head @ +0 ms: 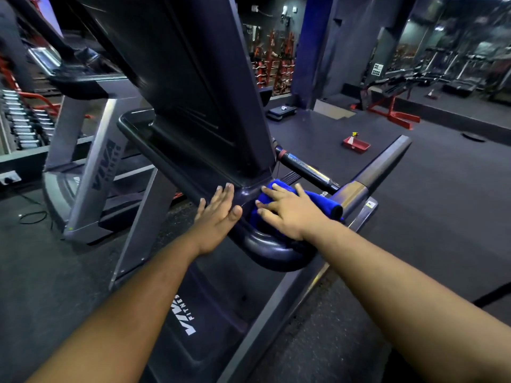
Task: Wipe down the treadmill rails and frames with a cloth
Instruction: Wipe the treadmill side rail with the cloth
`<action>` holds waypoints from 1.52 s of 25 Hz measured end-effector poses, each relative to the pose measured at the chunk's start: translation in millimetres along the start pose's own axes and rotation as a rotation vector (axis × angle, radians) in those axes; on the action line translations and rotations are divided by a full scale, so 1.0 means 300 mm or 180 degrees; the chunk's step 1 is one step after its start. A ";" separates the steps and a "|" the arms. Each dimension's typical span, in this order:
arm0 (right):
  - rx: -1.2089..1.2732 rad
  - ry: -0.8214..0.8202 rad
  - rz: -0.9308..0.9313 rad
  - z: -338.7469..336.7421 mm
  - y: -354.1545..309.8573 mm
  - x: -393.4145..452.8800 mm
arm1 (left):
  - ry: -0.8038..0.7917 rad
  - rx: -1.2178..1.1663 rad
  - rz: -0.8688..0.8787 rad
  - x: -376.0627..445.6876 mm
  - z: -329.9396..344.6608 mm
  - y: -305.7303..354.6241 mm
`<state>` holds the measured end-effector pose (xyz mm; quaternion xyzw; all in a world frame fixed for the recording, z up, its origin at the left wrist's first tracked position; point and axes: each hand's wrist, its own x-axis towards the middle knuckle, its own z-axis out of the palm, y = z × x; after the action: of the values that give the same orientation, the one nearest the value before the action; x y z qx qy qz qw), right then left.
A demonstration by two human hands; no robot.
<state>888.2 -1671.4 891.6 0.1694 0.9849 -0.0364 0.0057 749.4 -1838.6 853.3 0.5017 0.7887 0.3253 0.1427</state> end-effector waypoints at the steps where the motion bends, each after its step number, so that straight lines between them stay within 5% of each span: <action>1: -0.0027 0.0100 0.0076 0.015 -0.039 -0.002 | -0.0016 0.0090 -0.0007 0.007 0.005 -0.010; 4: 0.0139 0.0534 -0.0779 0.037 -0.008 -0.081 | 0.0003 0.0346 0.0048 0.013 0.008 -0.020; 6: 0.0324 0.0323 -0.1221 0.003 0.125 -0.095 | -0.0063 0.0438 0.0046 0.012 0.005 -0.021; 9: -0.0055 0.0018 -0.0720 -0.042 0.143 -0.050 | -0.0099 0.0469 0.0011 0.013 0.005 -0.018; 12: -0.0555 0.0510 -0.0190 0.033 -0.021 -0.091 | -0.0082 0.0529 -0.0020 0.013 0.016 -0.009; 15: -0.0352 0.1205 0.0949 0.105 -0.253 -0.138 | -0.0078 0.0379 -0.0036 0.020 0.017 -0.022; 17: 0.0210 0.1051 0.1331 0.102 -0.332 -0.083 | -0.0140 0.0033 -0.0040 0.027 0.012 -0.028; 23: 0.0134 0.0539 -0.0969 0.036 0.092 -0.169 | -0.0184 -0.0271 -0.0054 0.013 -0.004 -0.031; 26: 0.0210 0.0155 -0.0223 0.006 0.232 -0.056 | -0.0137 -0.0125 -0.0065 0.012 0.002 -0.018; 30: 0.0164 0.0268 0.0952 0.013 0.038 0.101 | -0.0136 -0.0027 -0.0052 0.014 0.006 -0.022; 35: 0.0164 0.0041 -0.0439 0.017 0.056 -0.045 | -0.0131 0.0055 -0.0043 0.020 0.012 -0.032; 38: 0.0390 0.0084 0.0014 -0.028 0.083 -0.018 | -0.0094 -0.0084 -0.0022 0.009 0.003 -0.026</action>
<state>901.6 -1649.3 898.5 0.1719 0.9804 -0.0944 -0.0175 743.3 -1838.0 847.7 0.5018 0.7839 0.3278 0.1620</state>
